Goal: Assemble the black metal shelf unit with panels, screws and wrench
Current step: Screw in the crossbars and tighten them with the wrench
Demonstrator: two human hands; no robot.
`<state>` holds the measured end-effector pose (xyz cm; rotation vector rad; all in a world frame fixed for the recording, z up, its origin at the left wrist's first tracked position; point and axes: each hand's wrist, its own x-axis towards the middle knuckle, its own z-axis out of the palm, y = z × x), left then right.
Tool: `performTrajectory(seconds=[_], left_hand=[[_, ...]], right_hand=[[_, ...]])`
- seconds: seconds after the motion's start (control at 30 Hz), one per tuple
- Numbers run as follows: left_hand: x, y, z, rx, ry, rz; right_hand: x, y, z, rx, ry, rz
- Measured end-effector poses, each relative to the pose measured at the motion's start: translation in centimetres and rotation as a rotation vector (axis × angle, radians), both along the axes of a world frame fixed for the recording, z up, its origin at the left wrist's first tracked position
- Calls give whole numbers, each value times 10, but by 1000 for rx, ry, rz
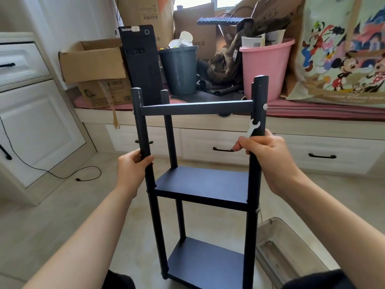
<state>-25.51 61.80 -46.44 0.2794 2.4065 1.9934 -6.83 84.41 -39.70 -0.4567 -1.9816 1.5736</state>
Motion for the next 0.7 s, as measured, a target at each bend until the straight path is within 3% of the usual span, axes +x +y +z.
performTrajectory(seconds=[0.47,0.57,0.7], left_hand=[[-8,2,-8,-89,-13,29],[-5,9,-1,-264,76,22],[35,32,9,-338,308,-31]], right_hand=[[0,-20,-3,-74,2,27],[-3,-24,-2,-87,5,49],[-12,-28,-2,-151,21,68]])
